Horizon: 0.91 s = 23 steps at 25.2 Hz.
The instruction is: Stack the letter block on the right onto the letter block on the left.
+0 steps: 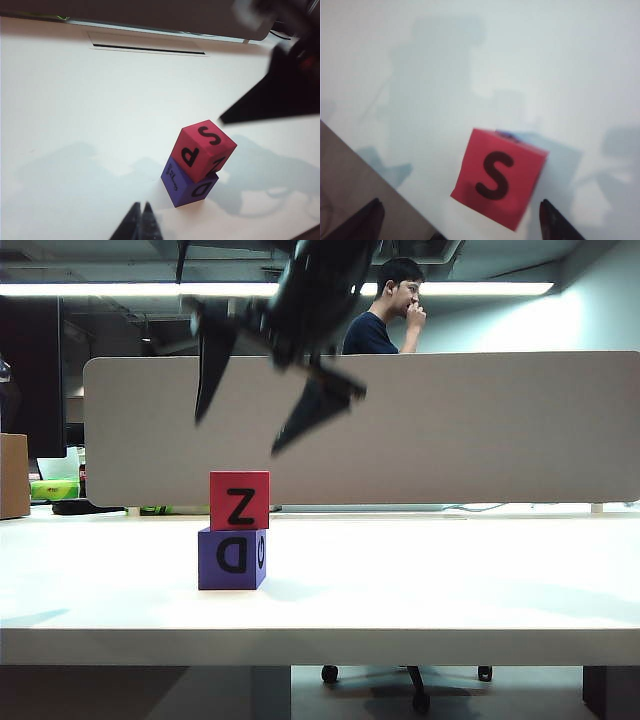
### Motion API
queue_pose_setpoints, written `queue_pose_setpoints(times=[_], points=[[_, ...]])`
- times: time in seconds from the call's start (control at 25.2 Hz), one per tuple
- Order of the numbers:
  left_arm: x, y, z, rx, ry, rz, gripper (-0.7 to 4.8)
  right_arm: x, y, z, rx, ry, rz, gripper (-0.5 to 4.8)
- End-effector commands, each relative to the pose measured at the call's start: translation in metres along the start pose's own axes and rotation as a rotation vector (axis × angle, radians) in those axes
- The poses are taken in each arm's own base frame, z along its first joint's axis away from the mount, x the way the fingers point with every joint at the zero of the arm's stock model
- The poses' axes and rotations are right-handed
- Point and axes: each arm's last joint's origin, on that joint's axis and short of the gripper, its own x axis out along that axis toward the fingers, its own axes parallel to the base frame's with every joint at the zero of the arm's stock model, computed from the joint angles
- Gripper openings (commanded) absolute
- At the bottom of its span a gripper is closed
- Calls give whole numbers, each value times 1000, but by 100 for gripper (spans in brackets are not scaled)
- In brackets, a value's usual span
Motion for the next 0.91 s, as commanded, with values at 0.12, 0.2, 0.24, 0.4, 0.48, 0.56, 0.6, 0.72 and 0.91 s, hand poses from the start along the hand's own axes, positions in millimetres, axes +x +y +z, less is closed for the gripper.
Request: queue_pose_setpoints(times=[0.12,0.2,0.24,0.4,0.48,0.56,0.6,0.72,0.91], points=[[0,1,3,15,-22,61,-3,-71,6,-2,-313,-101,-190,-1],[0,2,3,6,-25,94,-3,-84,8,-2,-335,-136,-185,-2],[0,3,2,7,-27,111,-3,-94,13,-3,-344,-211,-165,-2],[-1,5,-11,37,-34,116,-3,-118,19,-25,-346,-462,-90,-2],[-3,5,-23,47,-56,112,-3,-124,16,-40,-350,-544,-79,-2],[-6,5,-34,56,-76,110,-3,-127,12,-56,-349,-610,-67,-3],[-7,5,-36,59,-82,115,-3,-128,11,-62,-340,-633,-74,-3],[-11,3,-44,54,-120,125,-3,-134,7,-83,-303,-710,-127,-2],[-20,0,-45,84,-223,166,-3,-151,0,-113,-280,-772,-141,-2]])
